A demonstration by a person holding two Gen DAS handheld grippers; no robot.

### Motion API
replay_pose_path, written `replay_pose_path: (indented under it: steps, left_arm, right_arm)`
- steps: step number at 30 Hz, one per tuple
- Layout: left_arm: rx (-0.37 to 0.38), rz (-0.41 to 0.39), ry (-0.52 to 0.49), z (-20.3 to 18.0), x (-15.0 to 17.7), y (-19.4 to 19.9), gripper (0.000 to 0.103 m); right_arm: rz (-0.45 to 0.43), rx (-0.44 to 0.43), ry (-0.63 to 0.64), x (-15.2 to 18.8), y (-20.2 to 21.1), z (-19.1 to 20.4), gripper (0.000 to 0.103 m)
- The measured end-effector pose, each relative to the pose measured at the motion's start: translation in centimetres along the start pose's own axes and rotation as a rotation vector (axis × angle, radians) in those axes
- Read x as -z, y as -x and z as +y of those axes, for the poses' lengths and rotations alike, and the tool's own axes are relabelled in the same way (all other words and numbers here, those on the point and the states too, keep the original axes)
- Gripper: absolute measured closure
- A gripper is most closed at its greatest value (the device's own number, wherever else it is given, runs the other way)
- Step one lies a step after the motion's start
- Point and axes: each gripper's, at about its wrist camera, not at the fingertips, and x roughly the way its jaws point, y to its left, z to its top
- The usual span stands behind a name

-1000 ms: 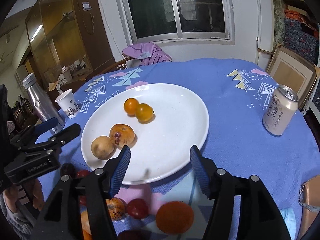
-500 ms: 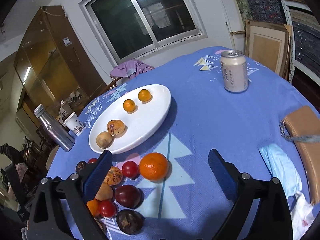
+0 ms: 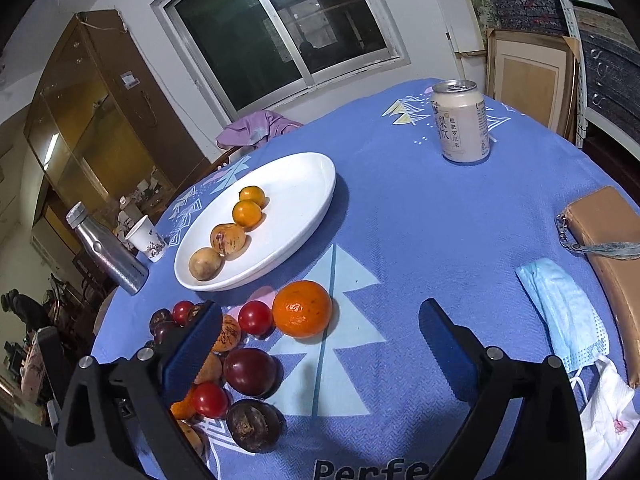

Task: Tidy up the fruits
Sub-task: 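Grasp the large mandarin with the right tool while the left tool grasps a dark brown fruit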

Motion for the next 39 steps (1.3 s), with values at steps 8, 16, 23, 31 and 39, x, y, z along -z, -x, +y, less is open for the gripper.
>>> replay_pose_path:
  steps: [8, 16, 23, 31, 39]
  left_arm:
    - [-0.008, -0.019, 0.002, -0.1, -0.9, -0.4, 0.005]
    - [0.058, -0.007, -0.007, -0.2, -1.2, -0.8, 0.042]
    - [0.058, -0.016, 0.020, 0.5, -1.1, -0.6, 0.059]
    - [0.047, -0.017, 0.014, 0.3, -1.1, -0.6, 0.059]
    - [0.047, -0.016, 0.013, 0.3, -1.0, -0.6, 0.059]
  right_arm:
    - [0.027, 0.049, 0.054, 0.4, -0.8, 0.8, 0.003]
    - [0.043, 0.076, 0.096, 0.8, -1.4, 1.2, 0.003]
    - [0.039, 0.236, 0.335, 2.0, -2.5, 3.8, 0.010]
    - [0.074, 0.249, 0.394, 1.9, -4.2, 4.1, 0.034]
    - [0.116, 0.175, 0.349, 1.1, -5.9, 4.2, 0.040]
